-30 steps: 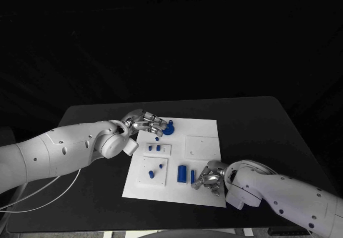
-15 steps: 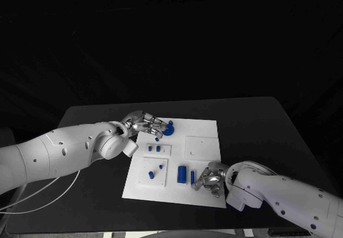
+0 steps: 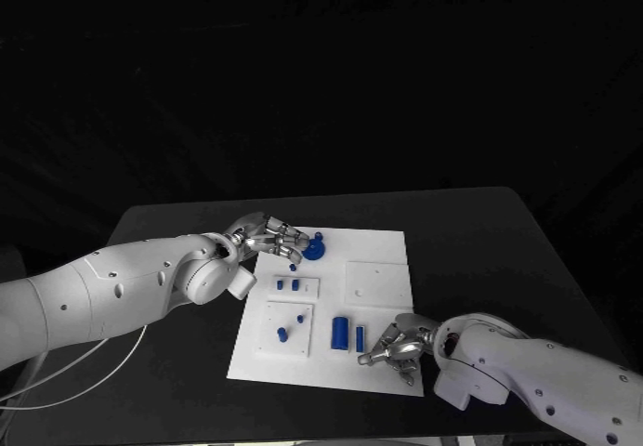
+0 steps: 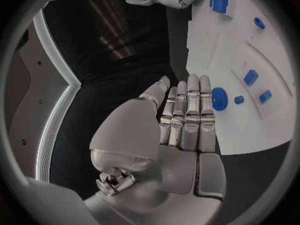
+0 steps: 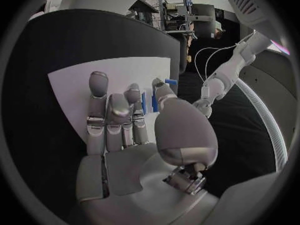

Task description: Assemble the parts on the task board

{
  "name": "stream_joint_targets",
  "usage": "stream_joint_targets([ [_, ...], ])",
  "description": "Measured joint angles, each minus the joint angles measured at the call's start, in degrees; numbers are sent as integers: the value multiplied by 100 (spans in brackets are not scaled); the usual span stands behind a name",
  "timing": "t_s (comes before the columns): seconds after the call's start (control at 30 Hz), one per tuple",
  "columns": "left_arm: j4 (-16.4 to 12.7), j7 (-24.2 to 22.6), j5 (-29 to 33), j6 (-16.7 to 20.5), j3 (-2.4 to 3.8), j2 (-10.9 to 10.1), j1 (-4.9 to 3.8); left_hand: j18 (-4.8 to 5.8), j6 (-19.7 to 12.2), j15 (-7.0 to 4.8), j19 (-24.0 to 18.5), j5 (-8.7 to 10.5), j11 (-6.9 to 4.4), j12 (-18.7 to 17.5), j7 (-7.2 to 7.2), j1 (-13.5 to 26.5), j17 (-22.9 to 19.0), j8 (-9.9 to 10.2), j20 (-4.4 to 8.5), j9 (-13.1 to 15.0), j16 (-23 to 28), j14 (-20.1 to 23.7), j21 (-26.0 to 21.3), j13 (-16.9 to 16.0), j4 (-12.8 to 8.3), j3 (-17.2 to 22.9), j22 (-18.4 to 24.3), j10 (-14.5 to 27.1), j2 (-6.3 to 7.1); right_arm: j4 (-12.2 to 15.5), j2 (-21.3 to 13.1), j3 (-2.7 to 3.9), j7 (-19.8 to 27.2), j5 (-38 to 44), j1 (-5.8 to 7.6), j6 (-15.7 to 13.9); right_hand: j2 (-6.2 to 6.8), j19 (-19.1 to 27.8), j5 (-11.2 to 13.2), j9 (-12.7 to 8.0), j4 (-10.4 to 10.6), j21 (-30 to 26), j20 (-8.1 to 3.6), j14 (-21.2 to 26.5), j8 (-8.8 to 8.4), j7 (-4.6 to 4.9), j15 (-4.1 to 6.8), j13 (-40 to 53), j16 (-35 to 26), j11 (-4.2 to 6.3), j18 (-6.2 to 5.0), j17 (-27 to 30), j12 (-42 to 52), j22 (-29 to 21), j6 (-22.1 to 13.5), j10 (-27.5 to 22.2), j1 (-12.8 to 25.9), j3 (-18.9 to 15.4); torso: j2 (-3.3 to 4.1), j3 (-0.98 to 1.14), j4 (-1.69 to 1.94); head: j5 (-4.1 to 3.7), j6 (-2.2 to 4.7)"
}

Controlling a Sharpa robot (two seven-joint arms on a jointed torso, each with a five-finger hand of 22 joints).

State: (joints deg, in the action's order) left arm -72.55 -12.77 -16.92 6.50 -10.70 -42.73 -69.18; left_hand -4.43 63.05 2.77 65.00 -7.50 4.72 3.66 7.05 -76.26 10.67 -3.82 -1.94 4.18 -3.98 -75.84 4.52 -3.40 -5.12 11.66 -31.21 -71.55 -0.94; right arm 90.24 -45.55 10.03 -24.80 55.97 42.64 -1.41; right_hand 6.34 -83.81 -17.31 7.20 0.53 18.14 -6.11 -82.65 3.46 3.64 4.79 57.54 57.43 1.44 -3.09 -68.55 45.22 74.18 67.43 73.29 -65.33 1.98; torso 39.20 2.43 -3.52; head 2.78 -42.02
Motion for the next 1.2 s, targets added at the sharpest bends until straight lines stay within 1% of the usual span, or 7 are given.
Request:
stream_joint_targets([
  [0.27, 107, -24, 43, 53, -2, 10, 0, 0, 0, 5, 0, 0, 0, 0, 0, 0, 0, 0, 0, 0, 0, 5, 0, 0, 0, 0, 0, 41, 0, -128, -118, 126, 541, -182, 203, -78, -200, 0, -232, 48, -84, -688, 0, 176, 2, 4, -9, -218, -557, 8, 1, 406, -185, -229, -4, -115, -200, -269, -38, -4, -26, -47, 263],
  [0.47, 249, -69, 170, 171, -2, 36, -49, 0, 0, 22, 0, 0, 17, 0, 0, 0, -20, 0, 0, 0, 0, 22, 0, 0, -18, 18, 1, 64, 0, -712, -27, 186, 1369, -574, 616, -339, -488, 10, -340, 30, -446, -1142, 10, 383, 2, -14, -26, -540, -1310, -11, 3, 1119, -484, -697, 14, -235, -257, -399, -116, -8, -59, -113, 624],
  [0.67, 559, -153, 433, 352, 13, 167, -229, 0, 0, 118, -106, 1, 90, 0, 0, 0, -122, 0, -81, 0, 26, 285, -25, 0, -18, 18, 20, 339, 0, -1582, 258, 289, 2229, -1268, 1055, -664, -679, 767, -355, -80, -767, -1441, 282, 781, 31, 121, -263, -2136, -2796, -166, 4, 2320, -1821, -2179, -244, -408, -376, -295, -196, -4, -92, -178, 1031],
  [0.83, 968, -270, 792, 532, 25, 362, -318, 0, -360, 281, -598, 139, 153, 0, -79, 64, -419, 0, -328, -52, 26, 1130, -67, 0, 42, 6, 292, 912, 64, -2452, 631, 455, 2810, -1909, 1256, -781, -751, 2414, -355, -344, -929, -1463, 1084, 1376, 31, 353, -862, -5046, -5234, -629, -84, 4597, -3913, -4810, -807, -565, -202, -5, -273, 10, -121, -199, 1362],
  [0.93, 1211, -377, 1014, 631, 63, 482, -366, -13, -592, 313, -869, 181, 137, 0, -128, 49, -637, 0, -599, -64, 26, 1506, -67, 4, 106, -138, 693, 1214, 93, -2916, 829, 550, 3129, -2305, 1317, -830, -726, 2910, -365, -366, -933, -1438, 1383, 1905, 31, 358, -1080, -5390, -5359, -818, -142, 5647, -4116, -5818, -1232, -1036, -177, -25, -319, 17, -126, -191, 1556],
  [1.1, 1536, -597, 1319, 751, 124, 648, -395, -613, -1657, 319, -1300, 227, 60, -7, -287, 54, -720, 54, -1209, -104, 29, 2246, -67, 19, 183, -1016, 1620, 2087, 24, -3469, 1069, 648, 3546, -2857, 1350, -929, -824, 3433, -333, -394, -769, -1381, 2169, 2485, 2, 311, -1191, -5432, -5377, -897, -1026, 6501, -4178, -6995, -1911, -1924, -203, -466, -369, 39, -125, -151, 1841],
  [1.2, 1639, -685, 1431, 793, 138, 698, -402, -857, -1853, 307, -1441, 269, 45, -53, -296, 70, -740, 65, -1383, -120, 59, 2574, -73, 46, 173, -1216, 2018, 2385, -61, -3621, 1123, 672, 3688, -3053, 1362, -978, -858, 3803, -269, -410, -736, -1384, 2227, 2577, -16, 303, -1195, -5448, -5384, -899, -1071, 6518, -4200, -7052, -2120, -2296, -177, -497, -389, 55, -121, -133, 1992],
])
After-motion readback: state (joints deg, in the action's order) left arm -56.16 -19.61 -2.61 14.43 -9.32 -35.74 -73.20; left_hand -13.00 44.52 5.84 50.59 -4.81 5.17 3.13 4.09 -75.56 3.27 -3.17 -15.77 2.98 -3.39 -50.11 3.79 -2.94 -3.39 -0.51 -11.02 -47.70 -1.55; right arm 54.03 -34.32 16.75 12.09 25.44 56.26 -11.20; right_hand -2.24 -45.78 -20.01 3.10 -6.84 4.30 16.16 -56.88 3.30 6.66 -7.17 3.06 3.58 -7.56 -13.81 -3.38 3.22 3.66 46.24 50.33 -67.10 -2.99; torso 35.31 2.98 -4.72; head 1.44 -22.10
